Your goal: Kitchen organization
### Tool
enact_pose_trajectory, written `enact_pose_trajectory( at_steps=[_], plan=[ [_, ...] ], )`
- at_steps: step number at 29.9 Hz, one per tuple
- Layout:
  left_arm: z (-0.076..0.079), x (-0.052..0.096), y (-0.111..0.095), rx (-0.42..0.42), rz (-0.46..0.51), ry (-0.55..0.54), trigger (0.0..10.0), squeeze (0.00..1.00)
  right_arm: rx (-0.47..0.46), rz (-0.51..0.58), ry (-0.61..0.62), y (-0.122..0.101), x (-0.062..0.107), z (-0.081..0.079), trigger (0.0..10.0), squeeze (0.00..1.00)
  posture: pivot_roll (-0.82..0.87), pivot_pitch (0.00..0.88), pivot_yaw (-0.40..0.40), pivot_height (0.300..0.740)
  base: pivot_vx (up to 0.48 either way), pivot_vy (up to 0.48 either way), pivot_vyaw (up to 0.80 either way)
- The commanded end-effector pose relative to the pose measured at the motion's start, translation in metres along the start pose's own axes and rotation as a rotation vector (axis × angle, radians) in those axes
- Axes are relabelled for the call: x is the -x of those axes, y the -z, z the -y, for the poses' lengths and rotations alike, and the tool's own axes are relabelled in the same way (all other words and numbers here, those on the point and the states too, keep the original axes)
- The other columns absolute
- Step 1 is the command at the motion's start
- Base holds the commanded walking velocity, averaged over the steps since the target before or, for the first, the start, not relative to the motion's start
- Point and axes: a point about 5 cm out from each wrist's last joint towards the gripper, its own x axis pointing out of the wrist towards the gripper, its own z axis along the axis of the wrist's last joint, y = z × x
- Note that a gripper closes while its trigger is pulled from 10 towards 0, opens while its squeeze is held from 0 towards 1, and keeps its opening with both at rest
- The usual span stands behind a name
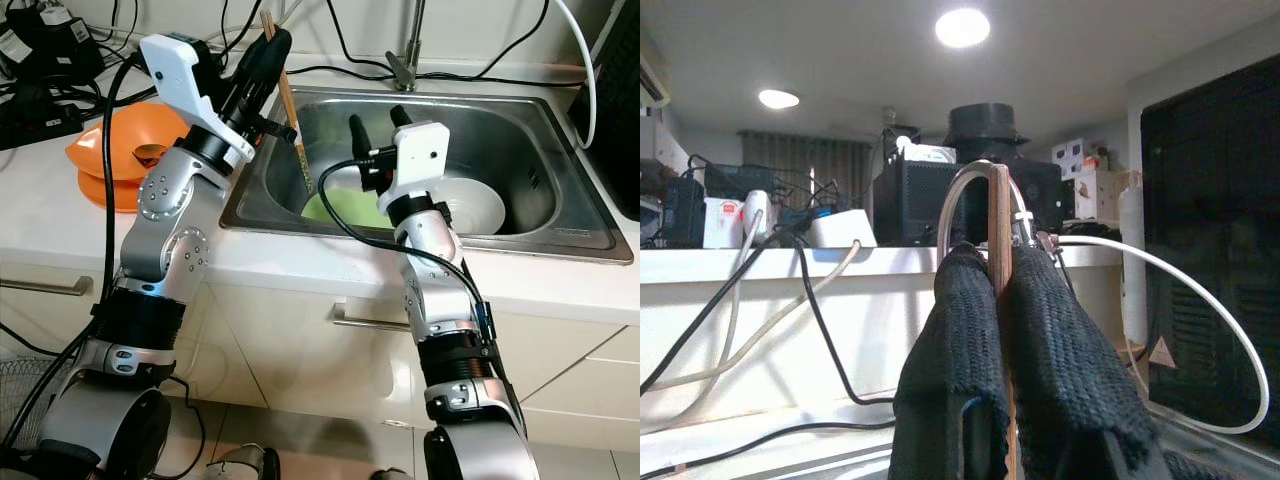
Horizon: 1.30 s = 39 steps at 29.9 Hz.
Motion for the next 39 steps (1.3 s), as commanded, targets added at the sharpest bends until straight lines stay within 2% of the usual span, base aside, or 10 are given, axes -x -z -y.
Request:
enact_pose_trajectory(
  at_steps=[1, 4, 5, 6, 11, 15, 20, 27, 32, 39],
  plan=[
    [-0.003, 0.004, -0.001, -0.018, -0.009, -0.018, 10.0, 0.00, 0.019, 0.006, -0.053, -0.004, 0.002, -0.004, 10.0, 1.00, 0.04, 0.068, 0.030, 0.740, 0.000, 0.000, 0.00],
    [-0.003, 0.006, -0.001, -0.027, -0.015, -0.026, 10.0, 0.00, 0.043, -0.007, -0.099, -0.003, 0.005, -0.007, 10.0, 1.00, 0.04, 0.075, 0.027, 0.740, 0.000, 0.000, 0.00],
    [-0.003, 0.006, -0.001, -0.031, -0.018, -0.027, 10.0, 0.00, 0.055, -0.014, -0.112, -0.003, 0.006, -0.008, 10.0, 0.08, 0.04, 0.083, 0.024, 0.740, 0.000, 0.000, 0.00],
    [-0.003, 0.006, -0.001, -0.034, -0.019, -0.027, 10.0, 0.00, 0.059, -0.017, -0.121, -0.003, 0.006, -0.008, 10.0, 0.00, 0.04, 0.091, 0.024, 0.740, 0.000, 0.000, 0.00],
    [-0.003, 0.006, 0.001, -0.069, -0.021, -0.031, 10.0, 0.00, 0.055, -0.030, -0.197, -0.004, 0.010, -0.014, 10.0, 0.00, 0.03, 0.106, 0.022, 0.740, 0.000, 0.000, 0.00],
    [-0.003, 0.004, -0.002, -0.060, -0.004, -0.031, 10.0, 0.00, 0.060, -0.054, -0.301, -0.001, 0.017, -0.021, 10.0, 0.00, 0.03, 0.098, 0.021, 0.740, 0.000, 0.000, 0.00],
    [-0.001, 0.002, -0.004, -0.034, 0.018, -0.023, 10.0, 0.00, 0.048, -0.064, -0.336, 0.001, 0.017, -0.028, 10.0, 0.00, 0.03, 0.065, 0.030, 0.740, 0.000, 0.000, 0.00],
    [0.007, -0.004, -0.008, 0.025, 0.028, 0.074, 10.0, 0.00, 0.053, -0.051, -0.331, -0.001, 0.011, -0.034, 10.0, 0.00, 0.02, 0.041, 0.043, 0.740, 0.000, 0.000, 0.00],
    [0.015, -0.003, -0.006, 0.052, 0.012, 0.149, 10.0, 0.00, 0.026, -0.052, -0.343, 0.002, 0.010, -0.044, 10.0, 0.00, 0.04, 0.040, 0.046, 0.740, 0.000, 0.000, 0.00],
    [0.020, 0.000, -0.005, 0.086, -0.005, 0.208, 10.0, 0.00, 0.021, -0.038, -0.326, 0.001, 0.007, -0.047, 10.0, 0.00, 0.04, 0.042, 0.046, 0.740, 0.000, 0.000, 0.00]
  ],
)
